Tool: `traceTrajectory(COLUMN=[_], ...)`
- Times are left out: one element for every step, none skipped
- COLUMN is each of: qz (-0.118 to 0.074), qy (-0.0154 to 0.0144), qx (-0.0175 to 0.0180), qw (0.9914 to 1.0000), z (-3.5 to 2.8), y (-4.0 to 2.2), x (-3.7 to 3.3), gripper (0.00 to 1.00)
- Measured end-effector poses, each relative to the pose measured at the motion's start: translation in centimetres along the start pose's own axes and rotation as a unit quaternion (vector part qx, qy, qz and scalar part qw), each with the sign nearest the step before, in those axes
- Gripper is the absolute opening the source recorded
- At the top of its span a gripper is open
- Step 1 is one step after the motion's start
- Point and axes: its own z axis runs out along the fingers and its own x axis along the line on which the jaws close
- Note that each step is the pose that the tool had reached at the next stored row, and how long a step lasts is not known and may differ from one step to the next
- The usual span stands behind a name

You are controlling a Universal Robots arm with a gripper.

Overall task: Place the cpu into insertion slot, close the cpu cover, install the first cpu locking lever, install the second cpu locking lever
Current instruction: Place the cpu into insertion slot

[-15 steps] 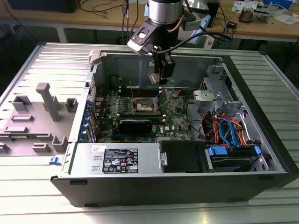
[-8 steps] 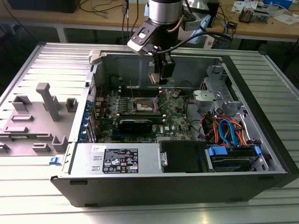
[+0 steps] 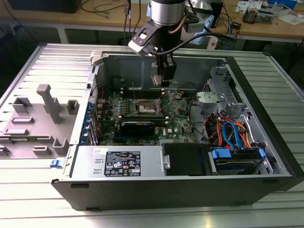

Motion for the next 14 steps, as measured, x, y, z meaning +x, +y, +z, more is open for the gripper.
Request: traceTrajectory(qz=[0.005, 0.009, 0.013, 0.017, 0.022, 0.026, 0.032, 0.039, 0.043, 0.047, 0.054, 0.061, 0.066, 0.071], qy=[-0.0003, -0.0006, -0.0009, -0.0012, -0.0015, -0.0018, -0.0023, -0.0032, -0.0037, -0.0042, -0.0048, -0.0053, -0.0058, -0.0062], qx=[0.0, 0.0, 0.0, 0.0001, 0.0001, 0.0001, 0.0001, 0.0002, 0.0002, 0.0002, 0.0002, 0.0003, 0.0004, 0.0004], qw=[0.99999, 0.99996, 0.99992, 0.99986, 0.99975, 0.99966, 0.99949, 0.99924, 0.99907, 0.99886, 0.99854, 0.9981, 0.99781, 0.99747], z=[0.04, 0.08, 0.11, 0.14, 0.19, 0.23, 0.29, 0.34, 0.37, 0.4, 0.45, 0.49, 0.5, 0.5], y=[0.0, 0.0, -0.01, -0.01, -0.01, -0.01, -0.02, -0.02, -0.02, -0.02, -0.03, -0.03, -0.03, -0.04], x=[0.0, 0.0, 0.0, 0.0, 0.0, 0.0, 0.0, 0.0, 0.0, 0.0, 0.0, 0.0, 0.0, -0.01], gripper=[0.55, 0.55, 0.55, 0.55, 0.55, 0.55, 0.55, 0.55, 0.55, 0.55, 0.55, 0.55, 0.55, 0.55])
